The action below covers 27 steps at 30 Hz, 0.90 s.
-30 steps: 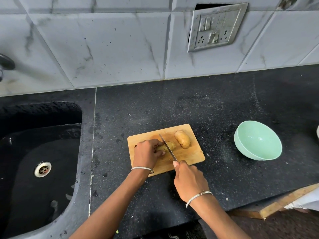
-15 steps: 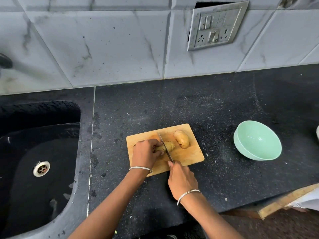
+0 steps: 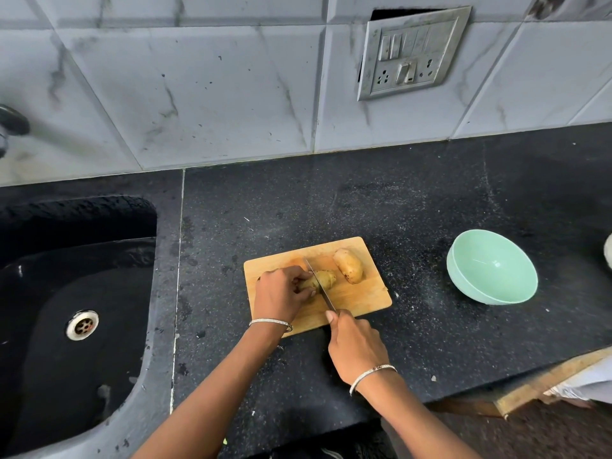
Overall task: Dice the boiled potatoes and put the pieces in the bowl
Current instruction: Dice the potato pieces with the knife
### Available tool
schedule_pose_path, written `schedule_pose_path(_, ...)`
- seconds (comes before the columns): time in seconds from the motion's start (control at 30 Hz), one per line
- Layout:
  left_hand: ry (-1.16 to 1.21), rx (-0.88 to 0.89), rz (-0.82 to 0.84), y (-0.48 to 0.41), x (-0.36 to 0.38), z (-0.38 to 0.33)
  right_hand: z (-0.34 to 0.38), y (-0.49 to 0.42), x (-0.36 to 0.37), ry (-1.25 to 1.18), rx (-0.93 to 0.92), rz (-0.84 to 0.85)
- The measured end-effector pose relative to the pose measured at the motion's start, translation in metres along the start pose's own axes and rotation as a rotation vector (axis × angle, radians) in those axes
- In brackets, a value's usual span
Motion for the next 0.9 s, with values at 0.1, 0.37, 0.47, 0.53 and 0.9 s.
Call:
schedule_pose_path(0.1,0.008,-0.001,0.005,0.0,0.0,0.0,0.002,0.002,-0.013,-0.026,0.018,-0.04)
schedule_pose_path(0.37,0.095,-0.025,-0.002,0.003,0.003,0.01,0.011,0.007,-0.018,0.015,-0.021,-0.027)
schedule_pose_path(0.47,0.148,-0.043,-0.005,0.005,0.004,0.014,0.01,0.007,-0.015,0.046,-0.03,-0.027)
schedule_pose_path(0.53,0.15,-0.048,0.001,0.004,0.005,0.014,0.01,0.007,-0.013,0.065,-0.035,-0.032)
schedule_pose_path(0.9,0.152,-0.065,0.025,-0.003,0.009,0.017,0.009,-0.014,0.004,-0.016,0.033,0.036)
Point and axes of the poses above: each hand's wrist, its own y-axis away from the middle knuckle, its own x-axis out of the palm, z = x × y, the point moved 10 cm from there along -y, towards the middle knuckle, and after that the axes turned 11 degrees about -x, right-handed, at the moved point
